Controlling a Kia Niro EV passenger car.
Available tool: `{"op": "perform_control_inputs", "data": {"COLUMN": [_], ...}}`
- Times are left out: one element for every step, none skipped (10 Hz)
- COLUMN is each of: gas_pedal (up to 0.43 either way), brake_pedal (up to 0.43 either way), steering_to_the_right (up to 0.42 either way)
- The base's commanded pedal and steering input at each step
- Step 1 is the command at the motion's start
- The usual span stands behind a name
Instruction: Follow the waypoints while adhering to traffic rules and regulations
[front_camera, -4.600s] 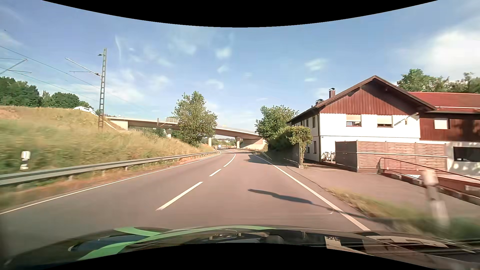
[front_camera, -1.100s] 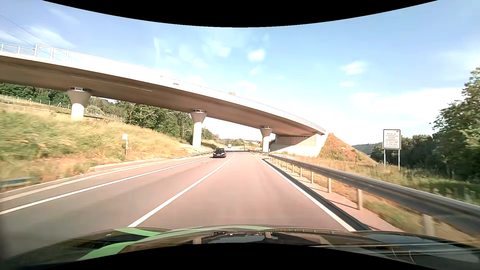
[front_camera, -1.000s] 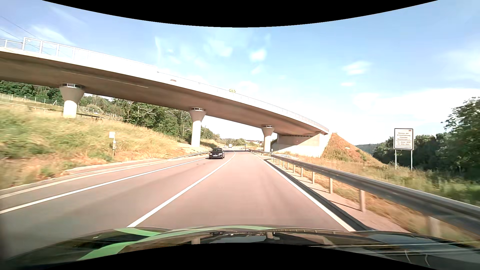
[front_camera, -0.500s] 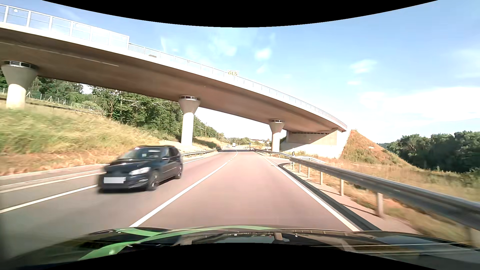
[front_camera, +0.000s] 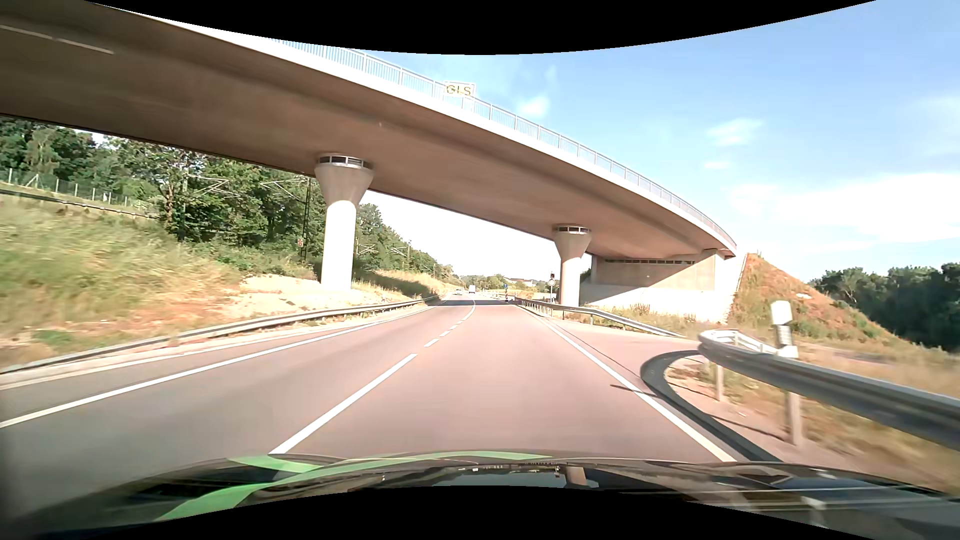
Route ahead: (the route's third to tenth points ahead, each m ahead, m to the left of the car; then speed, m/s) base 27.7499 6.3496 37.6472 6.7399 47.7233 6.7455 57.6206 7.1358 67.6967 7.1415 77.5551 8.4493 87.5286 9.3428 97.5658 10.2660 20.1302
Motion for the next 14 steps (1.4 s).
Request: {"op": "perform_control_inputs", "data": {"gas_pedal": [0.02, 0.079, 0.098, 0.138, 0.15, 0.169, 0.169, 0.169, 0.177, 0.189, 0.189, 0.189, 0.177, 0.13], "brake_pedal": [0.0, 0.0, 0.0, 0.0, 0.0, 0.0, 0.0, 0.0, 0.0, 0.0, 0.0, 0.0, 0.0, 0.0], "steering_to_the_right": [-0.006, -0.007, -0.007, -0.006, -0.006, -0.007, -0.007, -0.006, -0.007, -0.007, -0.006, -0.007, -0.007, -0.007]}}
